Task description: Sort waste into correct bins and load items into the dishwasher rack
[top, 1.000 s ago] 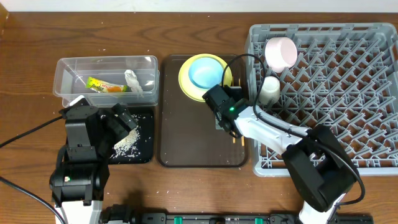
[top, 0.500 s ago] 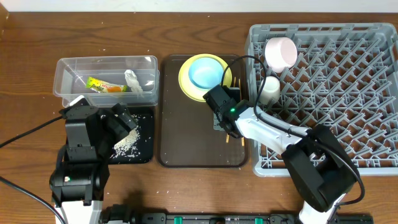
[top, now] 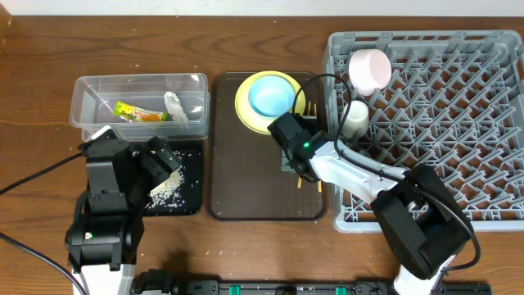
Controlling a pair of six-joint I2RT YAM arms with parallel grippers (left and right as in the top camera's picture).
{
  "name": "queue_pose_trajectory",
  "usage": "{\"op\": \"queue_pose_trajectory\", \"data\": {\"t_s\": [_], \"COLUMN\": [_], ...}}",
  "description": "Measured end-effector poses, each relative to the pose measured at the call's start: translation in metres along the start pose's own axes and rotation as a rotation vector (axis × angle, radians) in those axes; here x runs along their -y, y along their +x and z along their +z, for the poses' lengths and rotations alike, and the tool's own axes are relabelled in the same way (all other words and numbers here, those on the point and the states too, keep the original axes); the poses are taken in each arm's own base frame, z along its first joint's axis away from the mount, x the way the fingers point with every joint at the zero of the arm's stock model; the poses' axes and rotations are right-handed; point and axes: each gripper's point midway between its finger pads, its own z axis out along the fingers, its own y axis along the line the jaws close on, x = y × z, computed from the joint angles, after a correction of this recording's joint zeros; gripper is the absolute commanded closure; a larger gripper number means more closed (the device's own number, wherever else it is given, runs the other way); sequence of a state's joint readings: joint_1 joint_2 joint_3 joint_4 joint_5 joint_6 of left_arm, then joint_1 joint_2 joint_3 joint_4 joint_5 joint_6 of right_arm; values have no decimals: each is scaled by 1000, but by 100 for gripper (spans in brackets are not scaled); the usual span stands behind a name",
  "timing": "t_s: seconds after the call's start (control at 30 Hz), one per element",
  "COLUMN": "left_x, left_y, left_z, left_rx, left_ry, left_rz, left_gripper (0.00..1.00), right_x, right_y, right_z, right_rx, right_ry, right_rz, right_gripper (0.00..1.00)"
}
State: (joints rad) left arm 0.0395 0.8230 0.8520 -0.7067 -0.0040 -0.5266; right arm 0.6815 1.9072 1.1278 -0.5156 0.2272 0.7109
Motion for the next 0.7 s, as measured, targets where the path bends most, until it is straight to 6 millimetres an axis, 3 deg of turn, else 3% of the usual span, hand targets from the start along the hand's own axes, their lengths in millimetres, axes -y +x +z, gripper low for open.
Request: {"op": "queue_pose_trajectory", "data": {"t_s": [0.23, 0.57, 0.7], "left_x": [0, 0, 0], "left_y": [0, 0, 0], "left_z": [0, 0, 0], "left_rx": [0, 0, 0], "left_ry": [0, 0, 0], "left_rz": [0, 0, 0], "left_gripper": [2, 2, 2], "right_x": [11, 13, 9], "right_y": [-5, -8, -18], "right_z": [3, -2, -25], "right_rx": [15, 19, 55], "right_ry": [9, 6, -36], "right_rz": [76, 61, 39], "right_gripper": [99, 99, 99]}}
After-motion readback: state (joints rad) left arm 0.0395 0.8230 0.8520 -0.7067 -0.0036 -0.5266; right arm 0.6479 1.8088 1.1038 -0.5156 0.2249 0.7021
